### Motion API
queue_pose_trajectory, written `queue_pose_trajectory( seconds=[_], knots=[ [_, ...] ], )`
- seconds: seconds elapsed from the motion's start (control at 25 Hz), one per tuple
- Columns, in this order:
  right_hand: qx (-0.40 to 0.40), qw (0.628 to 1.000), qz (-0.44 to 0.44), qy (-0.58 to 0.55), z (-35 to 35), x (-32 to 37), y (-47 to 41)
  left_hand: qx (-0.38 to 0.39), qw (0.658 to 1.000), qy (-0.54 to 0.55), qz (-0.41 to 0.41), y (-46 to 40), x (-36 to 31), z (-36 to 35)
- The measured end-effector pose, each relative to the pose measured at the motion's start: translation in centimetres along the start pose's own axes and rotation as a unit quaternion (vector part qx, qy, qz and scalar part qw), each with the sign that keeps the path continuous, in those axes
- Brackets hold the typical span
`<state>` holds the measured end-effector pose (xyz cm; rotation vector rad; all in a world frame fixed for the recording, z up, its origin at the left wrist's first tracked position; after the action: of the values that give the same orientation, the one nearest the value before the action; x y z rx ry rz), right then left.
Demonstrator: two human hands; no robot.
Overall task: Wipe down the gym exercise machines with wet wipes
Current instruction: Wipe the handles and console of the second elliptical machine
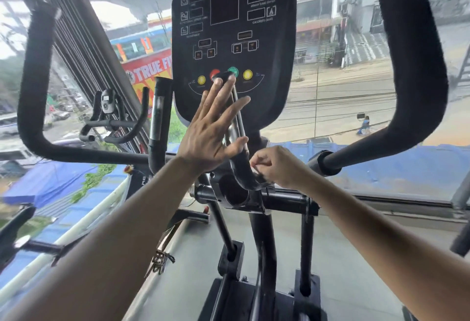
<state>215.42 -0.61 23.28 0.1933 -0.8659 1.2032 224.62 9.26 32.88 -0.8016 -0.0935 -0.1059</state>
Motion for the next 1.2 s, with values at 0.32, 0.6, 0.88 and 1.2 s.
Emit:
queue_pose_trajectory(
  seconds=[0.32, 0.6, 0.88, 1.2],
  knots=[
    [0.01, 0.997, 0.035, 0.069, -0.8, -4.4, -0.5, 0.038, 0.995, -0.068, 0.059, 0.8, -1.0, 0.3],
    [0.008, 1.0, -0.01, 0.005, -1.6, -6.1, -0.8, 0.045, 0.994, -0.075, 0.07, 1.0, -1.1, 0.0],
    [0.004, 0.996, -0.066, 0.064, -1.6, -10.7, -2.2, 0.009, 0.998, -0.007, 0.061, 1.1, -0.9, -0.2],
    [0.053, 0.975, -0.143, 0.161, -3.3, -14.8, -6.4, -0.013, 0.998, 0.033, 0.052, 1.2, -0.8, -0.4]
  ],
)
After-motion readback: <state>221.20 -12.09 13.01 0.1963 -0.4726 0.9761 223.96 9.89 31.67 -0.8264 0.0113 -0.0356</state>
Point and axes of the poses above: each hand's wrist, its own y-axis away from the middle knuckle, its own z-axis out of the back of the hand, x = y × z, the point moved 8 cm from there along -y, towards the middle knuckle
